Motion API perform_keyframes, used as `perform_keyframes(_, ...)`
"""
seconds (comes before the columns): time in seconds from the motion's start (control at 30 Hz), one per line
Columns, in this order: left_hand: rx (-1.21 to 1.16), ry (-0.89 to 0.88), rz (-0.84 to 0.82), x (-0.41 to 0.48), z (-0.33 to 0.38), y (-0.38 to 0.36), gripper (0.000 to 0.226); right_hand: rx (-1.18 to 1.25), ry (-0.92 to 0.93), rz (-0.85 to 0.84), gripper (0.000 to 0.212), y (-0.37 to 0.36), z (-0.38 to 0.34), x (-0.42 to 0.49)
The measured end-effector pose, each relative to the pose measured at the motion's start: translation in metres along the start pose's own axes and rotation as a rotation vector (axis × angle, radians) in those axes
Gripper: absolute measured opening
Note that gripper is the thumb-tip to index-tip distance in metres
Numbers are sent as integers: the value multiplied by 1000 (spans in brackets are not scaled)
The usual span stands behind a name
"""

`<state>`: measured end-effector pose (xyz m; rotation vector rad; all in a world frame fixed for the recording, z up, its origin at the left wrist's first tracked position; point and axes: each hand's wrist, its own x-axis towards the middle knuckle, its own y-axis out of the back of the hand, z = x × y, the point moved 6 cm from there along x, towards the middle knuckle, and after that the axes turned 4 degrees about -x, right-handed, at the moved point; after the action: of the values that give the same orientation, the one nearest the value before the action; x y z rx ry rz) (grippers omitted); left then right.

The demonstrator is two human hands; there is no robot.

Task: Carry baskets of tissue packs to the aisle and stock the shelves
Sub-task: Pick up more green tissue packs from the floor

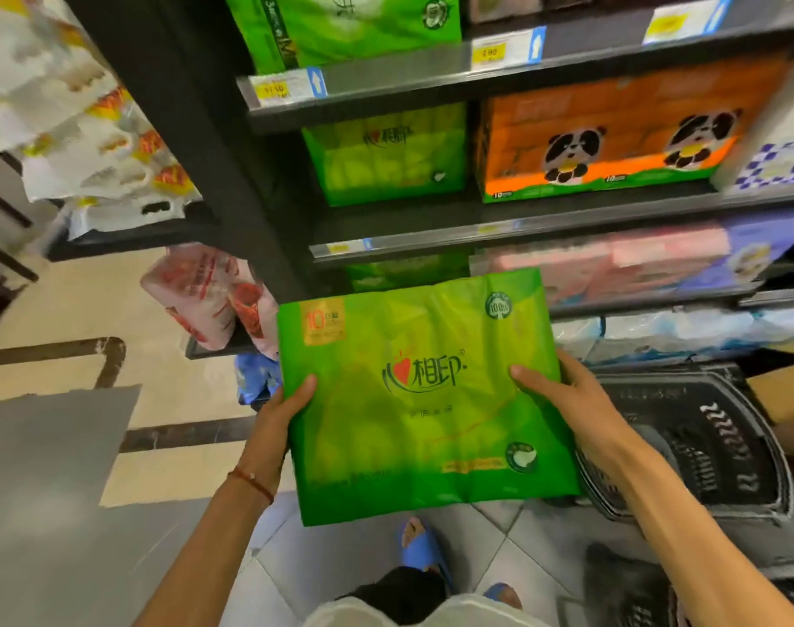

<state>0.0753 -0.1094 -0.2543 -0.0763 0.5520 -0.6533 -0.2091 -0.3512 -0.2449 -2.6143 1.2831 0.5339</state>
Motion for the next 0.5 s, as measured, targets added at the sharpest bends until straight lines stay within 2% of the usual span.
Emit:
perform_keyframes(0.07, 20, -48, 20, 9, 7, 1, 72, -63, 18, -4, 66, 1, -9, 11)
perform_keyframes(0.1, 17, -70, 37, 14, 12, 0, 71, -102, 37, 11, 72, 2, -15, 16)
perform_keyframes(0.2, -17, -128, 99, 32, 24, -2, 62, -206, 114, 13, 79, 2, -35, 31)
perform_keyframes(0.37, 30, -239, -44, 53, 48, -20, 49, -323, 276, -9, 76, -2, -58, 49)
perform_keyframes(0.5, 84, -349, -61, 65, 70, -24, 73, -356, 420, 43, 76, -9, -80, 60)
